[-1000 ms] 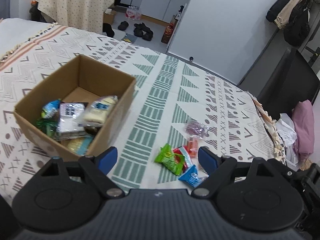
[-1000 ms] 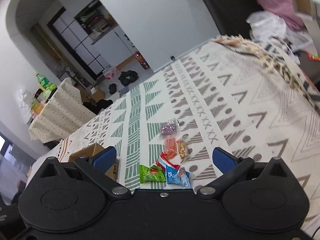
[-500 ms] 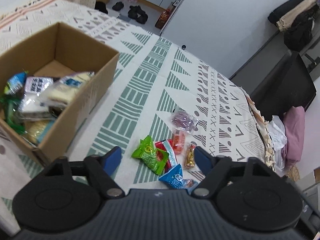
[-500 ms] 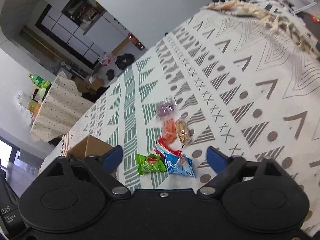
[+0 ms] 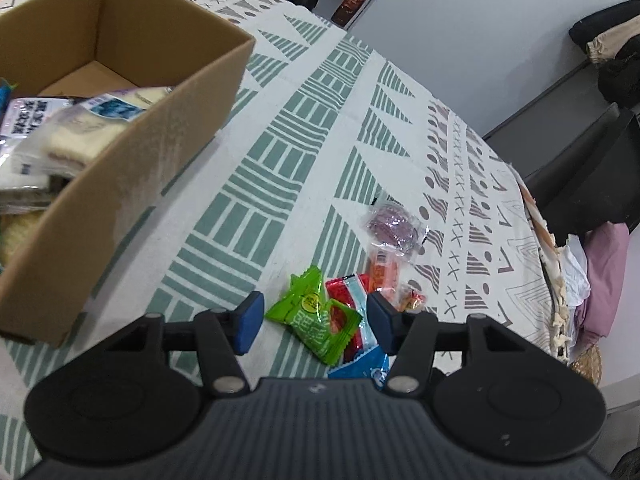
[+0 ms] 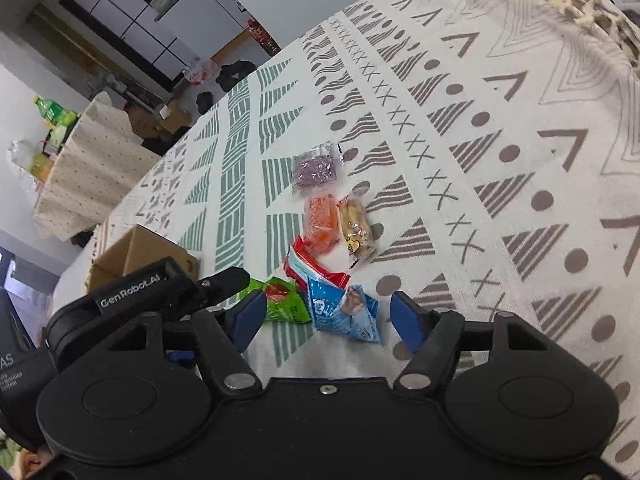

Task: Organize snacks
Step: 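Grasp green candy pack with left gripper while right gripper grasps blue wrapper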

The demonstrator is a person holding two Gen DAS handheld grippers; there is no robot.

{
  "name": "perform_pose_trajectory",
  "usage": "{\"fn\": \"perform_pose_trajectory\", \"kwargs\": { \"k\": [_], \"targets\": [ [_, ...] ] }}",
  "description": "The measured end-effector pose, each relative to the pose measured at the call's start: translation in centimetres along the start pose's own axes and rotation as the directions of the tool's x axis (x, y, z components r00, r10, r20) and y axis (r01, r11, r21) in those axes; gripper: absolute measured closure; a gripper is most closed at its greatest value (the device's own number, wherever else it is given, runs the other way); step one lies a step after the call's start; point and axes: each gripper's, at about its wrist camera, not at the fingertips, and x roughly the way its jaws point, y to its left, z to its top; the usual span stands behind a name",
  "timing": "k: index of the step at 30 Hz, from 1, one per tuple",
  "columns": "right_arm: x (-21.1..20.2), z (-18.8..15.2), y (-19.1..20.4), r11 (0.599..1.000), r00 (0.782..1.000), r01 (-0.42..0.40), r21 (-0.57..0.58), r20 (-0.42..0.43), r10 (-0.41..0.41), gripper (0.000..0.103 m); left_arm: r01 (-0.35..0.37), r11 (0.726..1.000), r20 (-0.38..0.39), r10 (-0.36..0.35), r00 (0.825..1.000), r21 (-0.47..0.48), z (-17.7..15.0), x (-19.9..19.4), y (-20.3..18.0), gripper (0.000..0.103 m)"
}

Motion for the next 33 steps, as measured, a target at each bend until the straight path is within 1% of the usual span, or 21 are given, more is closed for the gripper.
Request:
{"fn": "perform_pose_trajectory", "kwargs": {
  "k": [5, 8, 11, 13, 14, 15, 16, 17, 18, 19, 22, 28, 33],
  "targets": [
    [1.6, -0.1, 0.0, 1.000, 0.999, 0.023, -0.020, -0.038, -0.023, 0.036, -0.005, 1.000, -0.017, 0.005, 1.000, 0.012, 0.0, 1.3, 0.1, 0.047],
    [2.5, -0.2, 0.1, 0.999, 0.998, 0.037, -0.035, -0.056, -0.039, 0.036, -0.005, 1.000, -0.040, 0.005, 0.999, 0.015, -0.1, 2.0, 0.1, 0.047],
    [3.2, -0.4, 0.3, 0.997, 0.996, 0.051, -0.056, -0.068, -0.054, 0.036, -0.010, 0.999, -0.051, 0.012, 0.999, 0.043, -0.4, 2.2, -0.2, 0.048],
    [3.5, -0.6, 0.5, 0.995, 0.996, 0.061, -0.076, -0.062, -0.066, 0.038, -0.010, 0.998, -0.052, 0.013, 0.999, 0.057, -0.6, 2.2, -0.3, 0.048],
    [3.6, -0.6, 0.6, 0.994, 0.996, 0.066, -0.088, -0.056, -0.072, 0.040, -0.011, 0.998, -0.053, 0.014, 0.998, 0.059, -0.6, 2.3, -0.3, 0.049],
    [3.6, -0.5, 0.7, 0.992, 0.996, 0.071, -0.100, -0.051, -0.077, 0.042, -0.016, 0.998, -0.053, 0.019, 0.998, 0.058, -0.7, 2.3, -0.3, 0.052],
    [3.7, -0.5, 0.7, 0.991, 0.995, 0.079, -0.111, -0.046, -0.084, 0.048, -0.021, 0.998, -0.054, 0.024, 0.998, 0.058, -0.7, 2.3, -0.2, 0.055],
    [3.7, -0.5, 0.7, 0.989, 0.995, 0.084, -0.120, -0.042, -0.089, 0.056, -0.021, 0.998, -0.056, 0.024, 0.998, 0.058, -0.6, 2.3, -0.2, 0.057],
    [3.7, -0.5, 0.8, 0.988, 0.995, 0.084, -0.129, -0.042, -0.090, 0.060, -0.023, 0.998, -0.058, 0.026, 0.998, 0.055, -0.5, 2.2, -0.1, 0.062],
    [3.7, -0.5, 0.8, 0.987, 0.995, 0.080, -0.138, -0.044, -0.087, 0.064, -0.024, 0.998, -0.062, 0.028, 0.998, 0.052, -0.4, 2.2, 0.0, 0.064],
    [3.4, -0.7, 1.3, 0.984, 0.997, 0.061, -0.167, -0.042, -0.069, 0.069, -0.010, 0.999, -0.060, 0.012, 0.998, 0.036, -0.3, 1.8, 0.2, 0.066],
    [2.0, -0.4, 2.1, 0.984, 1.000, 0.016, -0.178, -0.002, -0.017, 0.070, 0.003, 0.999, -0.015, -0.003, 1.000, 0.053, 0.2, -0.5, -0.2, 0.067],
    [1.0, -0.4, 2.9, 0.980, 1.000, -0.018, -0.196, 0.020, 0.022, 0.070, -0.004, 0.997, 0.028, 0.002, 1.000, 0.074, 1.0, -2.8, -0.7, 0.067]
  ]
}}
